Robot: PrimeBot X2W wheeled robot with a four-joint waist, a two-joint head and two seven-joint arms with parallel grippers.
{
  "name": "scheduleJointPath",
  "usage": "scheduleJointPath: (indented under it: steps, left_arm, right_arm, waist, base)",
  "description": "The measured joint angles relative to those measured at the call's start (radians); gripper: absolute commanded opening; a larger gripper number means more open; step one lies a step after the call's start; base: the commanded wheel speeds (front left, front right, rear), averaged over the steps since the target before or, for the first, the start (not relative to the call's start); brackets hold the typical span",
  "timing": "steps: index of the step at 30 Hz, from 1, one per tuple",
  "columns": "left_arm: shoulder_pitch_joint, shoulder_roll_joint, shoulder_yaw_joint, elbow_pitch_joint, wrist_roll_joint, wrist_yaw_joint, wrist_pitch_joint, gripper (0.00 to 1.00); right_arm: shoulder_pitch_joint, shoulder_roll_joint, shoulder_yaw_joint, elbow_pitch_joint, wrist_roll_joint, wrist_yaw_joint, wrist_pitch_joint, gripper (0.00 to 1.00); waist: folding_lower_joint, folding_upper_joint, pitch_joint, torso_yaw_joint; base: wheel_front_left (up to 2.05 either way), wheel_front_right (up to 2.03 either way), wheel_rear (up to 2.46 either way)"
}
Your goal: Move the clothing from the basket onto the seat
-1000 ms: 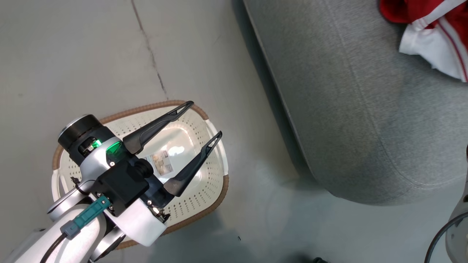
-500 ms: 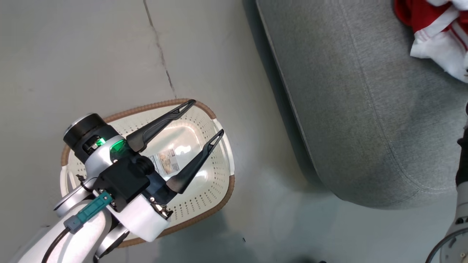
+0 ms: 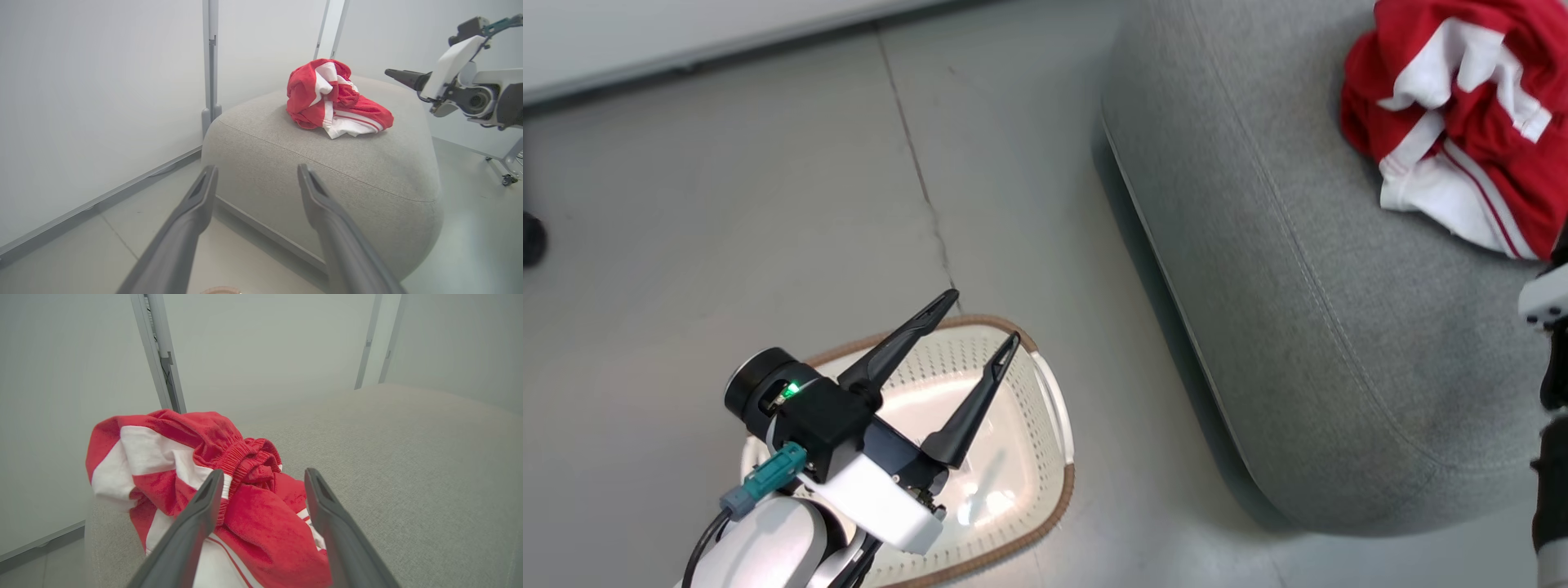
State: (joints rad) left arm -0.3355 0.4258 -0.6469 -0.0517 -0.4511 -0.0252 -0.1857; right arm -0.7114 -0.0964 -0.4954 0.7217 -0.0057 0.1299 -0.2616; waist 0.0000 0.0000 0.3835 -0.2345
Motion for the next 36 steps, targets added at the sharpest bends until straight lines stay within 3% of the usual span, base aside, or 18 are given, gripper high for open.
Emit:
scheduleJointPath:
  steps: [12, 21, 30, 36]
  left_arm:
    - [0.095, -0.066, 0.108, 0.099, -0.098, 0.116, -0.052, 1.00]
    - [0.168, -0.088, 0.238, 0.128, -0.140, 0.167, -0.074, 1.00]
    - [0.268, -0.124, 0.402, 0.110, -0.131, 0.193, -0.076, 1.00]
    - [0.337, -0.147, 0.462, 0.095, -0.090, 0.171, -0.077, 1.00]
  right_arm:
    - [0.272, 0.047, 0.164, -0.245, 0.065, 0.000, 0.006, 1.00]
    - [0.479, 0.049, 0.407, -0.445, 0.222, 0.000, 0.048, 1.00]
    - [0.599, 0.049, 0.486, -0.551, 0.256, 0.000, 0.079, 1.00]
    - [0.653, 0.049, 0.485, -0.585, 0.258, 0.000, 0.102, 1.00]
  waist:
    - [0.0000, 0.0000, -0.175, 0.103]
    - [0.0000, 0.0000, -0.246, 0.198]
    - [0.0000, 0.0000, -0.303, 0.253]
    - [0.0000, 0.0000, -0.341, 0.283]
  base:
    - [0.00, 0.00, 0.00]
    - [0.00, 0.00, 0.00]
    - [0.00, 0.00, 0.00]
    - [0.00, 0.00, 0.00]
